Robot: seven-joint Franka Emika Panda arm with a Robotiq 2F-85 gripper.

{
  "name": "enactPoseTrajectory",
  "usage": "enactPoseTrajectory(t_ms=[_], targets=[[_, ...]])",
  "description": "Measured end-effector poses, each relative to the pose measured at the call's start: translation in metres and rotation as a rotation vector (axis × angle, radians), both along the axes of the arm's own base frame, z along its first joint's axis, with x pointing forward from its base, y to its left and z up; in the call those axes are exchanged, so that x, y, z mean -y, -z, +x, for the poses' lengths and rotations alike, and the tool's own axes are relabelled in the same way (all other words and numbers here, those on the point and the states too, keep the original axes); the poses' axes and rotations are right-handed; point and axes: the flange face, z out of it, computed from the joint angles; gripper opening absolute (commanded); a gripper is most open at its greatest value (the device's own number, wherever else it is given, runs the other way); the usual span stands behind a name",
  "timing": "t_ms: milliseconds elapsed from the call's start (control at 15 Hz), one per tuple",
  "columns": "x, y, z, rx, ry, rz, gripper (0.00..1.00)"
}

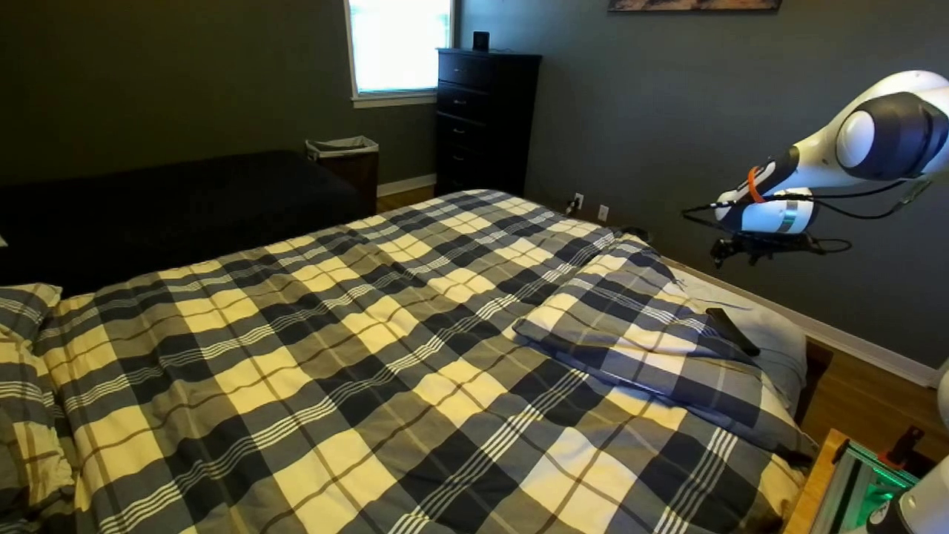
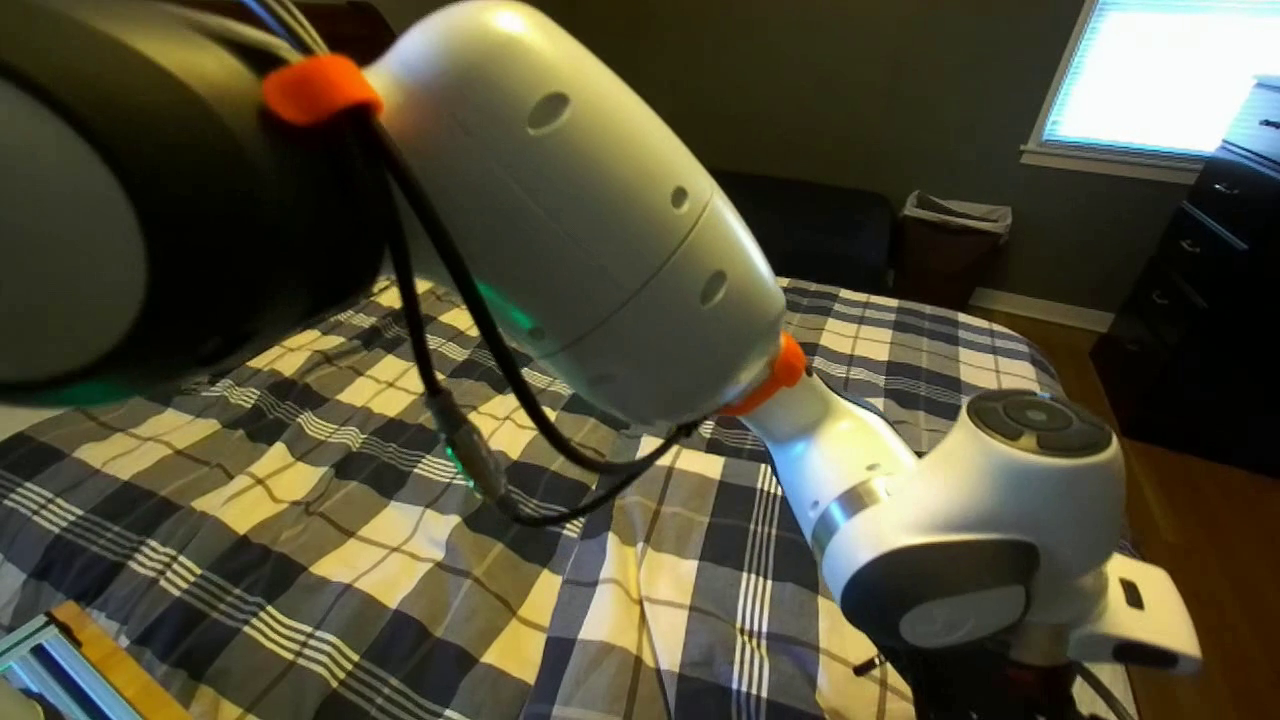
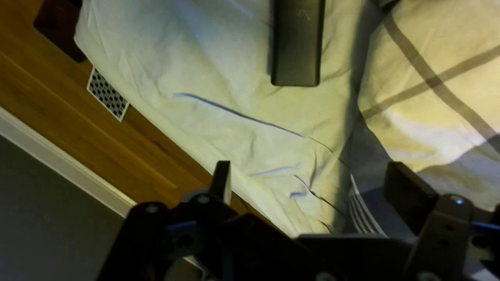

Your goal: Move the black remote to the right and then cover it with the duvet

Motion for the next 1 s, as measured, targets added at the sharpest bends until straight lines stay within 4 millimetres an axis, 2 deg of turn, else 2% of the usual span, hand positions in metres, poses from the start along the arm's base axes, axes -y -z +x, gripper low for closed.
enactPoseTrajectory(t_ms=[267, 533, 800, 1000], targets=[[-0.054, -0.038, 0.036, 0.050, -0.198, -0.069, 1.00], [-0.118, -0.063, 0.071, 0.067, -0.396, -0.088, 1.00], [-0.183, -0.081, 0.097, 0.068, -0.596, -0.084, 1.00], [-0.229, -0.085, 0.109, 0.048, -0.747, -0.079, 1.00]])
